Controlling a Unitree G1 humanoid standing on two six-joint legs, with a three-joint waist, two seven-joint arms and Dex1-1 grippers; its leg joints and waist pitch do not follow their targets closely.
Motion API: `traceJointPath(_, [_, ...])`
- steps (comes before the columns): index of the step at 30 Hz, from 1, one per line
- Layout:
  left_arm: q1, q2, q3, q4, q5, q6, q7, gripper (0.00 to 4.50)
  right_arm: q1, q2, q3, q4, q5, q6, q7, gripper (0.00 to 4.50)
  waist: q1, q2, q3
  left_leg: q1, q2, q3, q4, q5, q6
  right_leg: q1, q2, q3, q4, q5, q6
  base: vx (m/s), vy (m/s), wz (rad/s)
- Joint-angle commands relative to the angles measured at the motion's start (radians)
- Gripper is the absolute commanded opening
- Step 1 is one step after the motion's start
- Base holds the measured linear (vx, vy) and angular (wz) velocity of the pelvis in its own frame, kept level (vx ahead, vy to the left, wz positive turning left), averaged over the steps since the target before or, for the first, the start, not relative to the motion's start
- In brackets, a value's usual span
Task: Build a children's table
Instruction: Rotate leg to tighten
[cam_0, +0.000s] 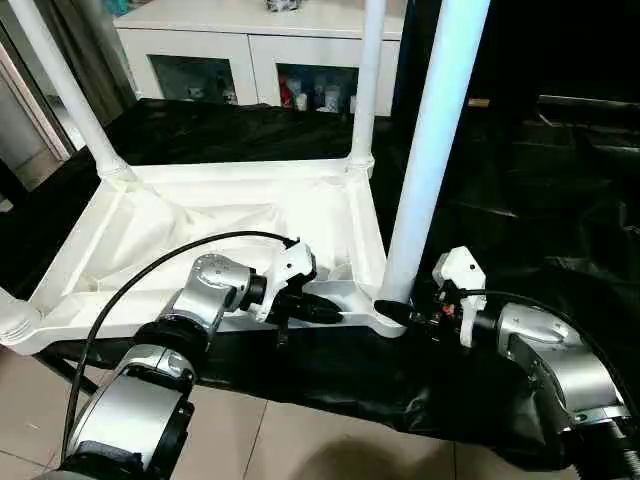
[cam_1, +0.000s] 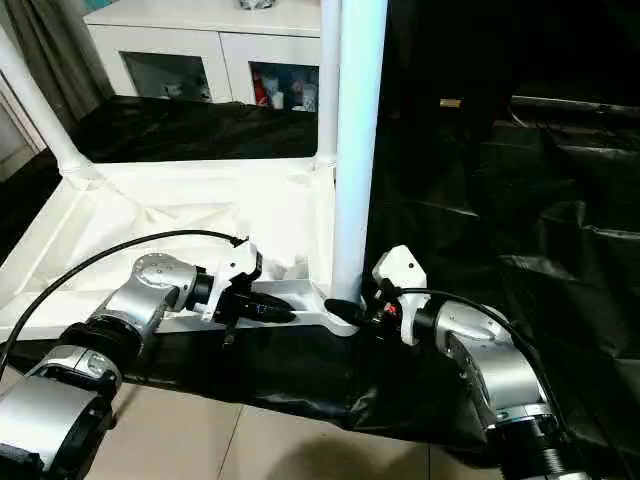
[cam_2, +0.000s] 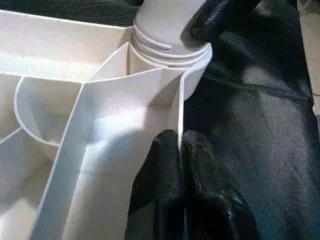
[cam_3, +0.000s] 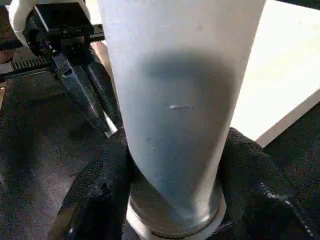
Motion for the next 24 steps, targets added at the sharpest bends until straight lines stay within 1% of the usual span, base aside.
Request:
traceJointPath(1, [0.02, -0.019, -0.004, 0.005, -0.017, 0.006, 0.016, 0.0, 0.024, 0.02, 0.062, 0.021, 0.003, 0.033, 0.017, 2.11, 0.006, -0.025, -0.041, -0.004, 0.037, -0.013, -0.06, -0.209, 0.088, 0.044, -0.054, 0.036, -0.073, -0.295, -0.217, 0.0, 0.0, 0.0])
traceJointPath(2, [0.019, -0.022, -0.004, 0.006, -0.012, 0.006, 0.035, 0.0, 0.025, 0.026, 0.058, 0.027, -0.002, 0.032, 0.002, 2.11, 0.005, -0.024, -0.041, -0.004, 0.037, -0.013, -0.06, -0.21, 0.088, 0.044, -0.054, 0.036, -0.073, -0.297, -0.217, 0.0, 0.0, 0.0])
traceJointPath(3, [0.008, -0.039, 0.002, 0.023, 0.002, 0.001, 0.113, 0.0, 0.016, 0.057, 0.043, 0.068, -0.038, 0.006, -0.083, 2.11, 0.005, -0.024, -0.039, -0.002, 0.037, -0.013, -0.062, -0.221, 0.085, 0.042, -0.054, 0.036, -0.076, -0.316, -0.213, 0.0, 0.0, 0.0])
traceJointPath(4, [0.004, -0.045, 0.003, 0.029, 0.005, 0.001, 0.136, 0.0, 0.014, 0.066, 0.038, 0.079, -0.046, -0.001, -0.106, 2.11, 0.001, -0.023, -0.037, -0.001, 0.035, -0.014, -0.063, -0.238, 0.073, 0.037, -0.055, 0.037, -0.08, -0.346, -0.207, 0.0, 0.0, 0.0])
traceJointPath(5, [-0.009, -0.062, 0.005, 0.047, 0.019, -0.002, 0.209, 0.0, 0.005, 0.103, 0.016, 0.113, -0.063, -0.008, -0.186, 2.11, -0.003, -0.022, -0.035, -0.001, 0.033, -0.017, -0.065, -0.262, 0.058, 0.036, -0.055, 0.035, -0.085, -0.399, -0.191, 0.0, 0.0, 0.0])
traceJointPath(6, [-0.018, -0.074, 0.005, 0.057, 0.029, -0.002, 0.251, 0.0, -0.002, 0.127, 0.001, 0.135, -0.073, -0.006, -0.242, 2.1, -0.005, -0.023, -0.036, 0.002, 0.033, -0.018, -0.066, -0.274, 0.051, 0.035, -0.054, 0.035, -0.087, -0.416, -0.185, 0.0, 0.0, 0.0])
traceJointPath(7, [-0.036, -0.097, 0.005, 0.076, 0.042, 0.006, 0.328, 0.0, -0.008, 0.163, -0.015, 0.156, -0.079, -0.002, -0.308, 2.1, -0.01, -0.025, -0.033, 0.002, 0.032, -0.02, -0.068, -0.291, 0.041, 0.034, -0.053, 0.034, -0.091, -0.451, -0.171, 0.0, 0.0, 0.0])
traceJointPath(8, [-0.04, -0.104, 0.005, 0.081, 0.045, 0.008, 0.347, 0.0, -0.009, 0.173, -0.019, 0.16, -0.08, 0.0, -0.324, 2.09, -0.013, -0.021, -0.032, 0.002, 0.03, -0.02, -0.069, -0.3, 0.036, 0.032, -0.053, 0.033, -0.094, -0.471, -0.163, 0.0, 0.0, 0.0])
traceJointPath(9, [-0.052, -0.124, 0.008, 0.091, 0.048, 0.018, 0.388, 0.0, -0.012, 0.196, -0.022, 0.17, -0.091, 0.005, -0.368, 2.09, -0.016, -0.022, -0.032, 0.008, 0.031, -0.022, -0.07, -0.327, 0.027, 0.028, -0.053, 0.032, -0.099, -0.51, -0.147, 0.0, 0.0, 0.0])
traceJointPath(10, [-0.065, -0.147, 0.011, 0.102, 0.05, 0.032, 0.436, 0.0, -0.02, 0.223, -0.029, 0.185, -0.099, 0.007, -0.419, 2.09, -0.017, -0.019, -0.031, 0.01, 0.031, -0.023, -0.071, -0.335, 0.022, 0.027, -0.053, 0.032, -0.103, -0.516, -0.14, 0.0, 0.0, 0.0])
traceJointPath(11, [-0.08, -0.178, 0.012, 0.115, 0.055, 0.042, 0.494, 0.0, -0.031, 0.261, -0.044, 0.204, -0.099, 0.01, -0.481, 2.09, -0.02, -0.019, -0.031, 0.009, 0.03, -0.024, -0.073, -0.347, 0.021, 0.026, -0.051, 0.031, -0.105, -0.522, -0.132, 0.0, 0.0, 0.0])
traceJointPath(12, [-0.085, -0.191, 0.011, 0.12, 0.059, 0.046, 0.52, 0.0, -0.039, 0.281, -0.053, 0.213, -0.097, 0.015, -0.512, 2.09, -0.021, -0.017, -0.032, 0.011, 0.03, -0.025, -0.073, -0.354, 0.018, 0.025, -0.052, 0.031, -0.105, -0.523, -0.13, 0.0, 0.0, 0.0])
traceJointPath(13, [-0.091, -0.203, 0.011, 0.126, 0.062, 0.051, 0.551, 0.0, -0.048, 0.299, -0.062, 0.222, -0.099, 0.019, -0.548, 2.09, -0.021, -0.02, -0.032, 0.009, 0.028, -0.027, -0.073, -0.355, 0.021, 0.028, -0.052, 0.029, -0.107, -0.521, -0.127, 0.0, 0.0, 0.0])
traceJointPath(14, [-0.099, -0.216, 0.012, 0.135, 0.064, 0.054, 0.582, 0.0, -0.058, 0.32, -0.068, 0.232, -0.103, 0.022, -0.589, 2.09, -0.02, -0.013, -0.032, 0.009, 0.028, -0.027, -0.074, -0.354, 0.023, 0.028, -0.052, 0.03, -0.108, -0.517, -0.125, 0.0, 0.0, 0.0])
traceJointPath(15, [-0.109, -0.236, 0.013, 0.146, 0.066, 0.055, 0.615, 0.0, -0.077, 0.35, -0.066, 0.248, -0.112, 0.021, -0.625, 2.09, -0.021, -0.014, -0.033, 0.013, 0.029, -0.026, -0.074, -0.359, 0.023, 0.024, -0.052, 0.03, -0.11, -0.503, -0.128, 0.0, 0.0, 0.0])
traceJointPath(16, [-0.113, -0.245, 0.014, 0.151, 0.067, 0.054, 0.631, 0.0, -0.088, 0.364, -0.063, 0.258, -0.118, 0.018, -0.637, 2.09, -0.024, -0.01, -0.034, 0.011, 0.028, -0.027, -0.076, -0.362, 0.019, 0.027, -0.05, 0.029, -0.108, -0.48, -0.133, 0.0, 0.0, 0.0])
traceJointPath(17, [-0.115, -0.249, 0.015, 0.153, 0.067, 0.051, 0.635, 0.0, -0.095, 0.37, -0.06, 0.264, -0.123, 0.011, -0.642, 2.09, -0.025, -0.011, -0.034, 0.009, 0.028, -0.028, -0.077, -0.362, 0.019, 0.028, -0.05, 0.028, -0.107, -0.47, -0.135, 0.0, 0.0, 0.0])
traceJointPath(18, [-0.115, -0.249, 0.015, 0.154, 0.067, 0.05, 0.634, 0.0, -0.096, 0.371, -0.06, 0.264, -0.123, 0.01, -0.641, 2.09, -0.025, -0.011, -0.036, 0.009, 0.029, -0.027, -0.077, -0.357, 0.023, 0.03, -0.05, 0.029, -0.105, -0.441, -0.141, 0.0, 0.0, 0.0])
traceJointPath(19, [-0.119, -0.252, 0.017, 0.16, 0.068, 0.048, 0.632, 0.0, -0.105, 0.378, -0.055, 0.266, -0.124, -0.004, -0.627, 2.09, -0.023, -0.011, -0.035, 0.01, 0.029, -0.025, -0.077, -0.361, 0.029, 0.029, -0.05, 0.03, -0.105, -0.428, -0.147, 0.0, 0.0, 0.0])
traceJointPath(21, [-0.122, -0.25, 0.017, 0.165, 0.071, 0.046, 0.632, 0.0, -0.109, 0.374, -0.047, 0.262, -0.128, -0.018, -0.609, 2.09, -0.025, -0.011, -0.035, 0.008, 0.028, -0.025, -0.076, -0.363, 0.034, 0.032, -0.052, 0.03, -0.105, -0.433, -0.148, 0.0, 0.0, 0.0])
traceJointPath(22, [-0.126, -0.247, 0.018, 0.171, 0.074, 0.045, 0.635, 0.0, -0.111, 0.372, -0.044, 0.257, -0.13, -0.028, -0.596, 2.64, -0.027, -0.008, -0.036, 0.007, 0.029, -0.025, -0.077, -0.361, 0.034, 0.033, -0.052, 0.03, -0.105, -0.425, -0.15, 0.0, 0.0, 0.0])
traceJointPath(23, [-0.127, -0.24, 0.016, 0.173, 0.075, 0.039, 0.625, 0.0, -0.111, 0.368, -0.055, 0.239, -0.107, -0.026, -0.568, 2.77, -0.028, -0.01, -0.037, 0.007, 0.029, -0.025, -0.076, -0.354, 0.036, 0.034, -0.052, 0.031, -0.103, -0.408, -0.156, 0.0, 0.0, 0.0])
traceJointPath(24, [-0.127, -0.239, 0.016, 0.173, 0.076, 0.037, 0.622, 0.0, -0.111, 0.367, -0.057, 0.235, -0.102, -0.025, -0.564, 2.77, -0.028, -0.01, -0.037, 0.006, 0.029, -0.024, -0.076, -0.351, 0.04, 0.035, -0.052, 0.032, -0.102, -0.397, -0.16, 0.0, 0.0, 0.0])
